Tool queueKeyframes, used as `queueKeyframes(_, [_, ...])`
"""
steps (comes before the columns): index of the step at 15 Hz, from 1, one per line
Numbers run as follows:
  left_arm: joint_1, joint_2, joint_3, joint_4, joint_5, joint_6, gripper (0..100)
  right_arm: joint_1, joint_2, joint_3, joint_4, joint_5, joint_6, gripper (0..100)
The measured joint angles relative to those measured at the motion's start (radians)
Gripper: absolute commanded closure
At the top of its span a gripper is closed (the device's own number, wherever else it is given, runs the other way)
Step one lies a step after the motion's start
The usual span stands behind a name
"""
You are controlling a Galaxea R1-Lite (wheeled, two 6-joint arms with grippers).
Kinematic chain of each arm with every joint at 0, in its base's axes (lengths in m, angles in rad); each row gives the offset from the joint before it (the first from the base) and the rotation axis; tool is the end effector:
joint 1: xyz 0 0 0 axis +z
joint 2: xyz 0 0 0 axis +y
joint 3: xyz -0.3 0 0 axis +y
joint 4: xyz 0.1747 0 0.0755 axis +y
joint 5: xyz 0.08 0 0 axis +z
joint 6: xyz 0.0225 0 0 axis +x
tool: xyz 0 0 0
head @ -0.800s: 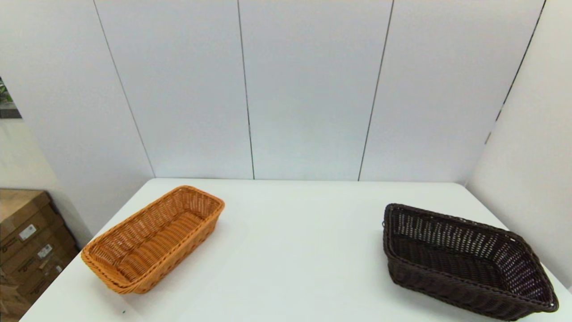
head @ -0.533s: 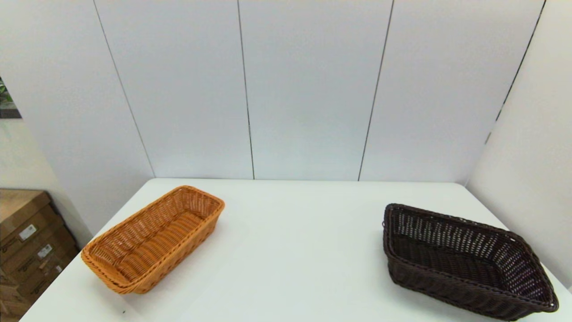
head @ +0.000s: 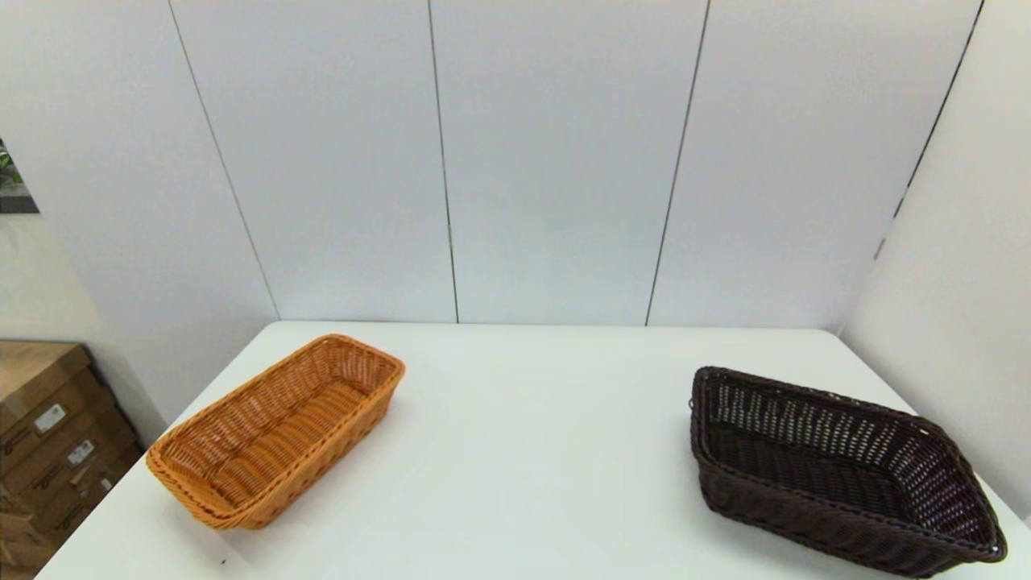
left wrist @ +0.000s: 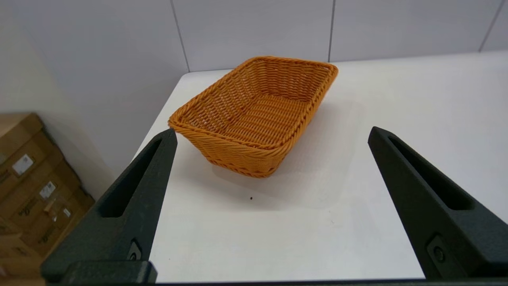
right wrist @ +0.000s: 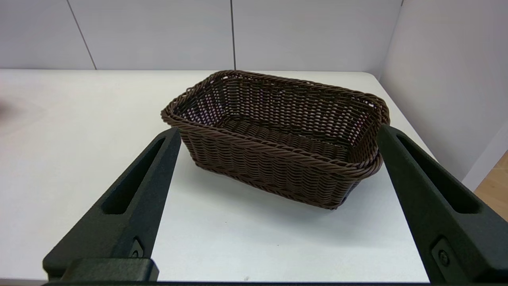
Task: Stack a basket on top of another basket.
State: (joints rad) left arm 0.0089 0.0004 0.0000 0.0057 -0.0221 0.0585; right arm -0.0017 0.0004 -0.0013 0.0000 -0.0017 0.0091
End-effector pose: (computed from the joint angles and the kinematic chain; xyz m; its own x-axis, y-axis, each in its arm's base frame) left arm -0.0228 -0.0007 0.0749 0.9999 -0.0132 -0.0061 0.0135 0.9982 0.0583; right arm -0.0229 0.0000 0.0759 1.0000 -0.0034 0.0009 0.0034 1.0000 0.0091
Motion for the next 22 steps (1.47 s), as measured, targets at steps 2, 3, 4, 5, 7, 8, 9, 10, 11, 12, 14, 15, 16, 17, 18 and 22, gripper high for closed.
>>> queueKeyframes(2, [-0.002, 0.000, -0.007, 0.028, -0.018, 0.031, 0, 0.000, 0.000, 0.000, 0.000, 0.000, 0.000, 0])
queueKeyframes(3, [-0.002, 0.000, -0.020, 0.051, -0.023, 0.043, 0, 0.000, 0.000, 0.000, 0.000, 0.000, 0.000, 0])
queueKeyframes(4, [-0.003, 0.001, -0.042, 0.080, -0.030, 0.047, 0, 0.000, 0.000, 0.000, 0.000, 0.000, 0.000, 0])
queueKeyframes(5, [-0.003, 0.009, -0.071, 0.108, -0.044, 0.048, 0, 0.000, 0.000, 0.000, 0.000, 0.000, 0.000, 0])
queueKeyframes(7, [-0.004, 0.061, -0.132, 0.150, -0.063, 0.048, 0, 0.000, 0.000, 0.000, 0.000, 0.000, 0.000, 0])
queueKeyframes(8, [-0.005, 0.106, -0.157, 0.156, -0.064, 0.044, 0, 0.000, 0.000, 0.000, 0.000, 0.000, 0.000, 0])
queueKeyframes(9, [-0.007, 0.163, -0.178, 0.158, -0.064, 0.039, 0, 0.000, 0.000, 0.000, 0.000, 0.000, 0.000, 0])
queueKeyframes(10, [-0.008, 0.234, -0.199, 0.160, -0.062, 0.029, 0, 0.000, 0.000, 0.000, 0.000, 0.000, 0.000, 0])
queueKeyframes(11, [-0.009, 0.306, -0.221, 0.161, -0.060, 0.017, 0, 0.000, 0.000, 0.000, 0.000, 0.000, 0.000, 0])
queueKeyframes(12, [-0.009, 0.382, -0.249, 0.163, -0.054, 0.003, 0, 0.000, 0.000, 0.000, 0.000, 0.000, 0.000, 0])
queueKeyframes(14, [-0.006, 0.548, -0.319, 0.165, -0.031, -0.039, 0, 0.000, 0.000, 0.000, 0.000, 0.000, 0.000, 0])
queueKeyframes(15, [-0.004, 0.622, -0.356, 0.166, -0.014, -0.069, 0, 0.000, 0.000, 0.000, 0.000, 0.000, 0.000, 0])
queueKeyframes(16, [-0.002, 0.700, -0.394, 0.165, 0.002, -0.105, 0, 0.000, 0.000, 0.000, 0.000, 0.000, 0.000, 0])
queueKeyframes(17, [0.001, 0.780, -0.433, 0.166, 0.016, -0.153, 0, 0.000, 0.000, 0.000, 0.000, 0.000, 0.000, 0])
queueKeyframes(18, [0.006, 0.849, -0.465, 0.166, 0.026, -0.207, 0, 0.000, 0.000, 0.000, 0.000, 0.000, 0.000, 0])
queueKeyframes(22, [0.131, 1.036, -0.519, 0.165, 0.039, -0.379, 0, 0.000, 0.000, 0.000, 0.000, 0.000, 0.000, 0])
